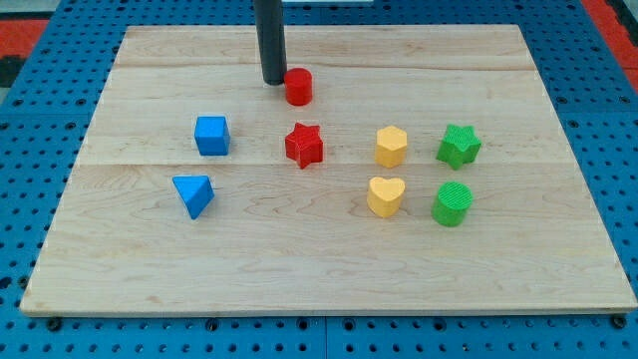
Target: Push the red circle below the red star
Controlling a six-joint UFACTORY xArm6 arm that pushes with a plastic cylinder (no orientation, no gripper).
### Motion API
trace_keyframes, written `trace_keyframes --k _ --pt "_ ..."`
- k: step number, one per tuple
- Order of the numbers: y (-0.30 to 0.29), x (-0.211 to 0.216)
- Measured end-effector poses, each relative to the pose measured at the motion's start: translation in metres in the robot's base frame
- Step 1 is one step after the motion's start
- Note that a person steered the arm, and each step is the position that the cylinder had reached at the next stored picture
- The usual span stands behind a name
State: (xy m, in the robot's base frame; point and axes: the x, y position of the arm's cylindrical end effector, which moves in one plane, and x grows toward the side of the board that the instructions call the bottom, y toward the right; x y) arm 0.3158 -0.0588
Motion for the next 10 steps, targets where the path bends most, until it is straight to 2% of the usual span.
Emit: trace_keyframes --k 1,2,3,4,5,6,7,8,9,10 --pt "-0.004 -0.002" --pt "0.024 -0.013" --pt "0.024 -0.008" --pt "0.055 -0.025" --pt "0.080 -0.002" --pt "0.056 0.033" --pt "0.044 0.029" --pt "0.027 0.000" --pt "0.021 0.032" --pt "0.010 0.082"
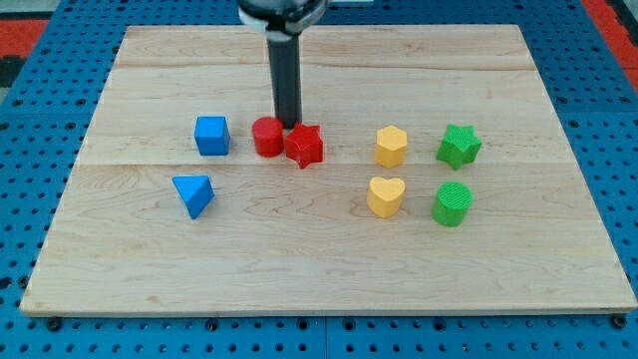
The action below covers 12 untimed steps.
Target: Push the red circle below the red star
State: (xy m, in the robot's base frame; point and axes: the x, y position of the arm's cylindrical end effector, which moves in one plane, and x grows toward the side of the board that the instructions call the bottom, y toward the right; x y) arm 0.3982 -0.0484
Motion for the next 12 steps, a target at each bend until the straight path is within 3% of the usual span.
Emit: trace_keyframes --k 2,5,7,11,12 --pt "-0.028 -0.030" --pt "-0.031 0.054" --pt "-0.079 0.052" --pt "-0.011 0.098" --pt "-0.016 0.149"
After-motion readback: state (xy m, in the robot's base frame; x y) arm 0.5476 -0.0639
